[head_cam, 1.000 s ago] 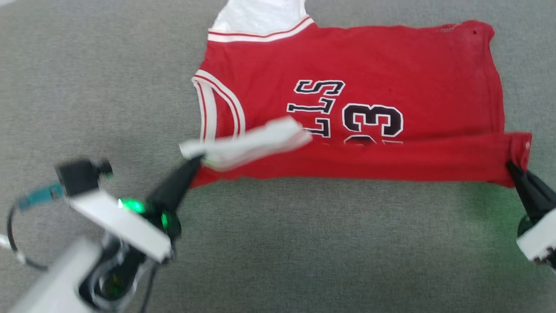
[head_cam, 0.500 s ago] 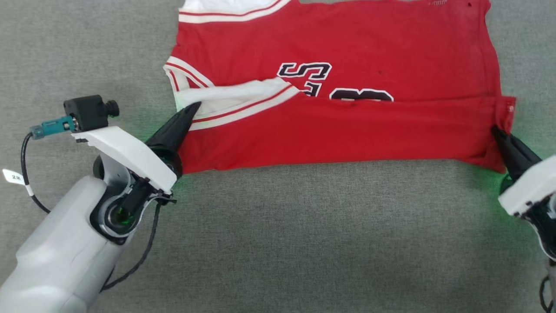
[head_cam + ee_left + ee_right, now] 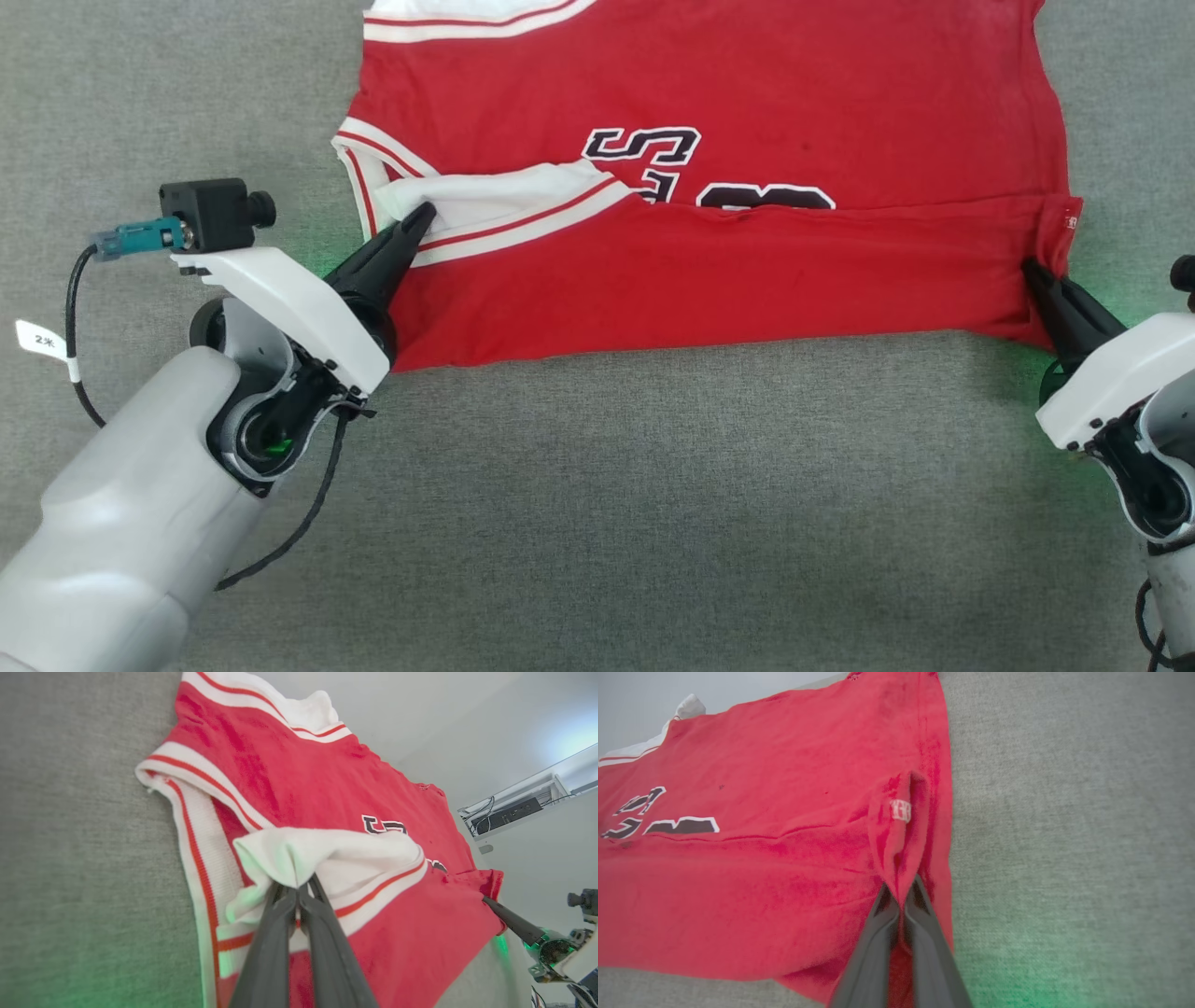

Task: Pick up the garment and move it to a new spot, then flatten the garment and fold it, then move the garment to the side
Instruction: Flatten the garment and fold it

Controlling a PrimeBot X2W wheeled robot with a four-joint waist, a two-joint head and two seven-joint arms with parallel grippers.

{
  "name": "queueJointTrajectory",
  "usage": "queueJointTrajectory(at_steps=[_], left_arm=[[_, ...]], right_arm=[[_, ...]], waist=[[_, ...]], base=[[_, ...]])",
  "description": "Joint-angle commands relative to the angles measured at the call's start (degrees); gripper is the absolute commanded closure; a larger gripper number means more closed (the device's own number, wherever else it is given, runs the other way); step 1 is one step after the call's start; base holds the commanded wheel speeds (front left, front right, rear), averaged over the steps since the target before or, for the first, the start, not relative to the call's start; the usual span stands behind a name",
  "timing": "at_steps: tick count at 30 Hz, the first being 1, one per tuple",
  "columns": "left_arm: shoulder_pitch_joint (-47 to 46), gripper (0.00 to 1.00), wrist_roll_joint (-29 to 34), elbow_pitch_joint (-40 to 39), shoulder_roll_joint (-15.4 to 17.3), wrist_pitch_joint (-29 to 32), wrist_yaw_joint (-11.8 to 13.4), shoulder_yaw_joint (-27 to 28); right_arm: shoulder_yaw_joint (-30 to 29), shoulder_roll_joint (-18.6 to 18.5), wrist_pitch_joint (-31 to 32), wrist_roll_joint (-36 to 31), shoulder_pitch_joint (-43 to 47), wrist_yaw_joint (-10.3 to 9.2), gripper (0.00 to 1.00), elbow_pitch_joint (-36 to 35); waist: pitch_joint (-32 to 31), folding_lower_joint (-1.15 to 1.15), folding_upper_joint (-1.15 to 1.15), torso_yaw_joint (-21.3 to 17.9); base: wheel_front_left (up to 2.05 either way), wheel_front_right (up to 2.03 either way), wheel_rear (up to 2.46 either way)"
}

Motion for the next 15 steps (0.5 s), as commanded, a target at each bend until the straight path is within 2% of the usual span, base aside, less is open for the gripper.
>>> queueJointTrajectory(at_steps=[1,2,6,8,9,11,14,15], left_arm=[[-0.7,0.00,0.5,-0.5,1.0,-0.6,0.1,-1.0],[-1.1,0.00,0.7,-1.2,1.8,-0.6,0.1,-1.4],[-3.0,0.00,2.8,-4.7,5.4,-0.6,0.1,-3.5],[-4.6,0.00,5.3,-9.7,10.3,3.6,0.1,-6.6],[-4.6,0.00,5.3,-9.7,10.3,3.6,0.1,-6.6],[-5.0,0.00,6.3,-11.7,13.1,9.1,0.4,-9.2],[-5.7,0.00,7.1,-15.4,16.8,18.0,3.3,-12.2],[-4.6,0.00,4.5,-17.4,17.7,23.4,5.9,-13.4]], right_arm=[[0.8,-0.1,-0.9,-0.1,0.4,-0.02,0.21,0.5],[0.8,-0.2,-1.5,0.2,0.7,-0.02,0.00,0.4],[0.2,-0.7,-2.8,1.0,2.0,-0.02,0.00,-1.4],[-0.3,-1.2,-3.0,1.0,4.0,-0.02,0.00,-4.4],[-0.3,-1.2,-3.0,1.0,4.0,-0.02,0.00,-4.4],[-0.7,-1.3,-2.7,0.8,4.9,-0.02,0.00,-5.9],[-0.9,-0.8,-2.0,0.4,5.7,-0.02,0.00,-7.8],[-1.0,-0.4,-1.6,-0.1,6.0,-0.02,0.00,-8.5]], waist=[[-0.7,0.00,0.00,0.2],[-1.1,0.00,0.00,0.3],[-3.0,0.00,0.00,0.8],[-4.9,0.00,0.00,1.3],[-4.9,0.00,0.00,1.3],[-5.7,0.00,0.00,1.5],[-6.5,0.00,0.00,1.3],[-6.6,0.00,0.00,0.9]], base=[[0.00,0.00,0.00],[0.00,0.00,0.00],[0.00,0.00,0.00],[0.00,0.00,0.00],[0.00,0.00,0.00],[0.00,0.00,0.00],[0.00,0.00,0.00],[0.00,0.00,0.00]])
